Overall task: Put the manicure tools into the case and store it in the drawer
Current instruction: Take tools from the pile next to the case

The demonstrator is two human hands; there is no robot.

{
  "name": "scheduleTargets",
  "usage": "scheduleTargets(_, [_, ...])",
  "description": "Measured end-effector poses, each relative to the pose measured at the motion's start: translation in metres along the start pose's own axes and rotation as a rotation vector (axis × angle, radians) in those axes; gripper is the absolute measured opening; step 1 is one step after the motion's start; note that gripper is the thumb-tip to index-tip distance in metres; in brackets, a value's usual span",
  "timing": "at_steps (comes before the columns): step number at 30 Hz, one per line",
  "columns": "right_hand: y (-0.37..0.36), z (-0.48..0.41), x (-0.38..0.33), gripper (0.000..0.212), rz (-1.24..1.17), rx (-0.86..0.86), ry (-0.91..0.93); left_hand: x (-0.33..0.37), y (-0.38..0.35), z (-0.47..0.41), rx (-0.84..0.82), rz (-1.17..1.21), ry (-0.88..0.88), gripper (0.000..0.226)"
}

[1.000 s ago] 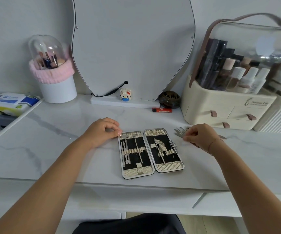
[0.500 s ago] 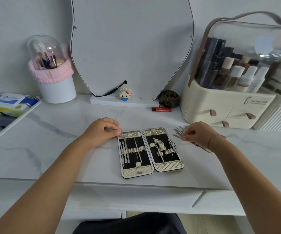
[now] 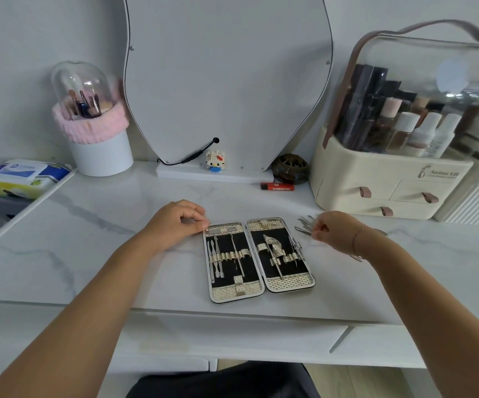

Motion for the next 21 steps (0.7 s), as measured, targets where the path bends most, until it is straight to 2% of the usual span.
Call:
scheduleTargets(3, [0.007,0.004,-0.013,0.015,-0.144,0.083,0.106,0.0,0.001,0.001,-0.004,-0.001,0.009,0.036])
scheduleTargets(6, [0.01,0.006,-0.04,0.004,-0.589,0.072,0.257,0.0,0.001,0.001,-0.012,-0.01,0.022,0.025])
scheduleTargets(8, [0.005,0.003,-0.064,0.021,-0.789,-0.029,0.315,0.001,0.001,0.001,-0.015,-0.018,0.031,0.016])
scheduleTargets(13, [-0.015,-0.013,-0.125,0.031,-0.881,-0.195,0.35,-0.001,0.001,0.0,-0.012,-0.055,0.042,0.005])
scheduleTargets(17, [-0.023,-0.022,-0.143,0.04,-0.907,-0.234,0.351,-0.002,0.001,-0.002,0.006,-0.058,0.043,0.008])
scheduleTargets(21, [-0.026,-0.026,-0.147,0.038,-0.898,-0.234,0.352,-0.003,0.002,-0.001,0.01,-0.056,0.039,0.01])
Point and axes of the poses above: each hand's wrist, its own z-axis away from the middle knuckle, its own y-axis out of the back of the hand, x = y × z, the point moved 5 cm from there along -z, towards the middle knuckle, and after that the axes turned 8 degrees about -x, right-handed, at the moved point
